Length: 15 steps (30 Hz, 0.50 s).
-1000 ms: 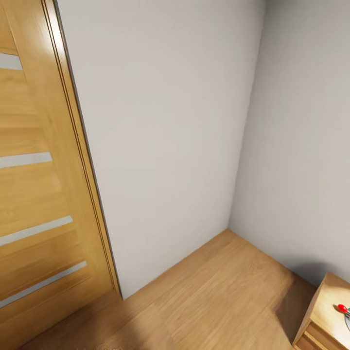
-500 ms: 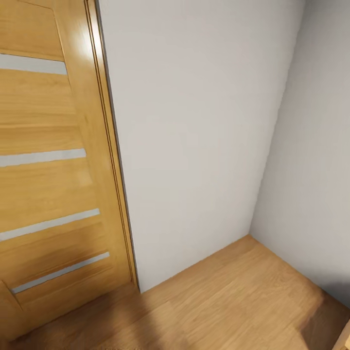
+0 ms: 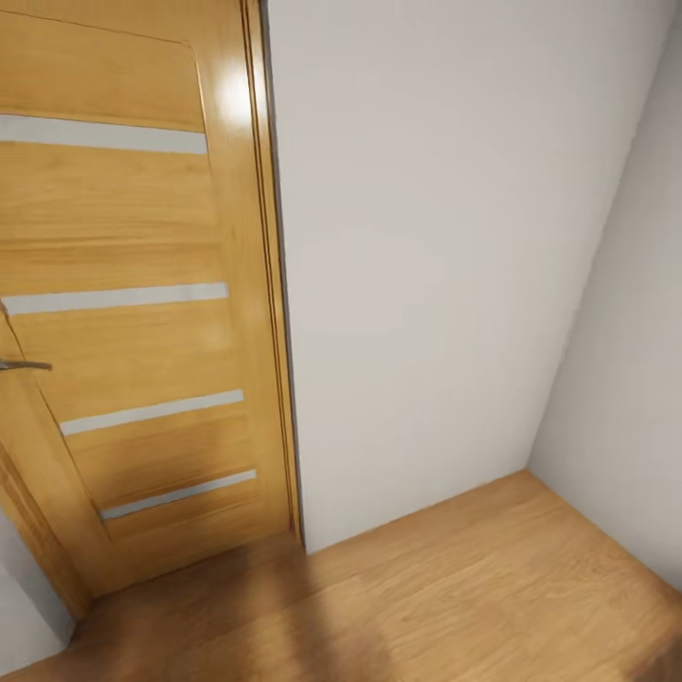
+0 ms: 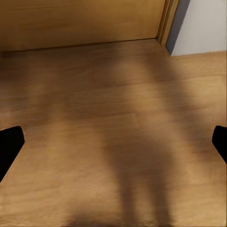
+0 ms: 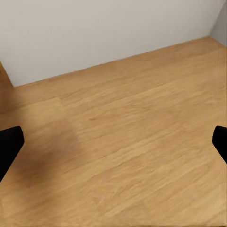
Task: In the bedroom, organize the workspace by keeping the computer under the desk, ensuring the monitor is on the desk, placing the keyboard on the desk next to the monitor, placing the mouse on the desk next to the keyboard, moving the folder from the swivel chair onto the desk next to the mouse, stacking the notebook on top of the folder with the pen on top of the notebook, and positioning the swivel chair next to the desk.
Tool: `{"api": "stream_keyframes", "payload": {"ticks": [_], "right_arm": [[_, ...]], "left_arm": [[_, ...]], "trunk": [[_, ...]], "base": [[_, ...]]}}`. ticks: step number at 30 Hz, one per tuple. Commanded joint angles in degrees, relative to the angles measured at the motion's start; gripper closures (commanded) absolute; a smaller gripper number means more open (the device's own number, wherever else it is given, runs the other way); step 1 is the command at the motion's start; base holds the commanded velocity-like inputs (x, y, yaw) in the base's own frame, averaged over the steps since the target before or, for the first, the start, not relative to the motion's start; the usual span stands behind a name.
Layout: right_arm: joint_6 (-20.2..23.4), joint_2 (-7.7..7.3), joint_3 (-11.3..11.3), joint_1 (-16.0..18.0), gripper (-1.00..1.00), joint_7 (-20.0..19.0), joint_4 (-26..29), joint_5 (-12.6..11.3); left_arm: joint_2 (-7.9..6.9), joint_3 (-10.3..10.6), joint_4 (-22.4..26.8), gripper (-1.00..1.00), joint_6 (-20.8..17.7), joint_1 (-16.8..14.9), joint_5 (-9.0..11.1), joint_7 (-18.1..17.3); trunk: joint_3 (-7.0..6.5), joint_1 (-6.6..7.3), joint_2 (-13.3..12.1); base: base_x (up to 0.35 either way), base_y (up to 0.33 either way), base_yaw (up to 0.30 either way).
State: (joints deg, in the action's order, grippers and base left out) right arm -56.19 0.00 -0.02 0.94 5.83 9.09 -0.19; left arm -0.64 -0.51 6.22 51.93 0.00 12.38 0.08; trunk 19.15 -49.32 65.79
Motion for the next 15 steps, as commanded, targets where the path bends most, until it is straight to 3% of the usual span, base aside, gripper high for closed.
{"api": "stream_keyframes", "payload": {"ticks": [1, 8, 15], "right_arm": [[-0.2, 0.00, 0.0, 0.0, -1.00, 0.2, -0.2, 0.0], [-0.2, 0.05, 0.0, 0.0, -1.00, 0.2, -0.5, -0.1], [0.1, 0.02, 0.0, 0.0, -1.00, 0.2, -0.6, -0.1]], "left_arm": [[0.01, 0.0, 0.0, -1.00, 0.1, 0.0, 0.0, 0.0], [-0.02, 0.0, 0.0, -1.00, -0.9, 0.0, 0.1, 0.2], [-0.07, -0.1, 0.0, -1.00, -3.9, 0.0, 0.3, 0.4]], "trunk": [[0.06, 0.03, 0.0], [0.06, 0.03, 0.0], [0.06, 0.03, 0.0]], "base": [[-0.312, -0.153, 0.293], [-0.240, -0.215, 0.293], [-0.047, -0.048, 0.293]]}}
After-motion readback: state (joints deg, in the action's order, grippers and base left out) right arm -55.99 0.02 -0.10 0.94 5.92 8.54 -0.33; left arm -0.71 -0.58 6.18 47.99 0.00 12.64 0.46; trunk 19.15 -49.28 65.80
